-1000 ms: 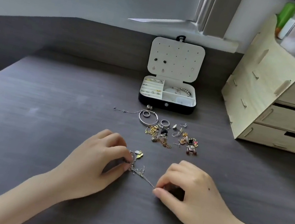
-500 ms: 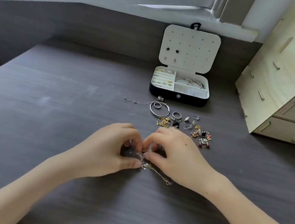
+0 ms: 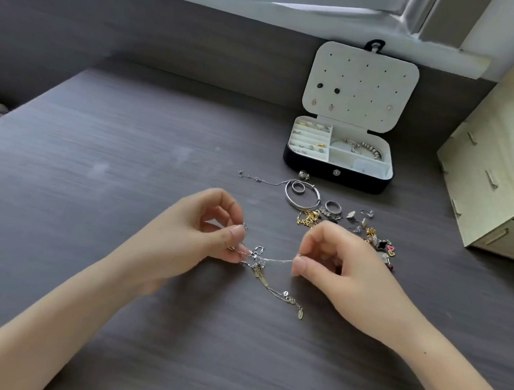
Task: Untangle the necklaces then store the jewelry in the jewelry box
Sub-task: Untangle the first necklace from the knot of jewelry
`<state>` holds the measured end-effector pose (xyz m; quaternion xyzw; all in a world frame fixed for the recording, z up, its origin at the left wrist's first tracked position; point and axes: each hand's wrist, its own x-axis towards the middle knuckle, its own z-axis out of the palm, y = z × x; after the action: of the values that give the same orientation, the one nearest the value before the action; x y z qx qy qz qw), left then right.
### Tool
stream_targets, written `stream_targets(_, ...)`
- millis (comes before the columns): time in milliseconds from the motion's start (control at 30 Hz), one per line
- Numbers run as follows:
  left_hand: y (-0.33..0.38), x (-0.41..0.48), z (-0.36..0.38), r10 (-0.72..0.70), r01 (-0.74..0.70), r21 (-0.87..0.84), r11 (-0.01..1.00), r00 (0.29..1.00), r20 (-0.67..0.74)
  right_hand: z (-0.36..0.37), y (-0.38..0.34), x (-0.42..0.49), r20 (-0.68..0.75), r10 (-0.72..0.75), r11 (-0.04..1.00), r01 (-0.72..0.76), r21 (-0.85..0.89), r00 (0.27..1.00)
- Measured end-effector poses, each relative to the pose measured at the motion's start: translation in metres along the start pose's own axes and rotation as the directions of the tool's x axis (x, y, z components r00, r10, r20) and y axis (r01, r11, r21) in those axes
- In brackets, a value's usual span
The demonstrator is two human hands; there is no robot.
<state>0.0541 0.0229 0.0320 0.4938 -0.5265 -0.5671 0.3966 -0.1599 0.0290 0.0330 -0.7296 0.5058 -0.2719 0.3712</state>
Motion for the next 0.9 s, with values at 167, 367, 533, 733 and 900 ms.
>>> stream_targets(167,-0.001,0.001,0.002,0.012,-0.012,0.011,1.0,0.998,-0.062,0.005,-0.002,0.007,-0.096,-0.013,0.998,0.018,0.052,0.995)
stream_targets(367,-0.007,0.005,0.0,0.175,-0.126,0.263,0.956,0.97,-0.171,0.021,-0.01,0.038,-0.166,-0.116,0.975,0.081,-0.207,0.979)
stream_targets(533,-0.012,0.008,-0.001,0.352,-0.177,0.552,0.815,0.907,-0.229,0.033,-0.009,0.042,-0.18,-0.27,0.85,0.146,-0.507,0.946)
stream_targets(733,-0.016,0.008,-0.002,0.492,-0.198,0.772,0.604,0.854,-0.166,0.024,-0.012,0.009,-0.071,-0.187,0.847,0.124,-0.516,0.98)
stream_targets(900,-0.018,0.006,-0.004,0.573,-0.245,0.862,0.443,0.817,-0.062,0.024,-0.014,-0.006,-0.005,-0.097,0.872,0.083,-0.483,0.995)
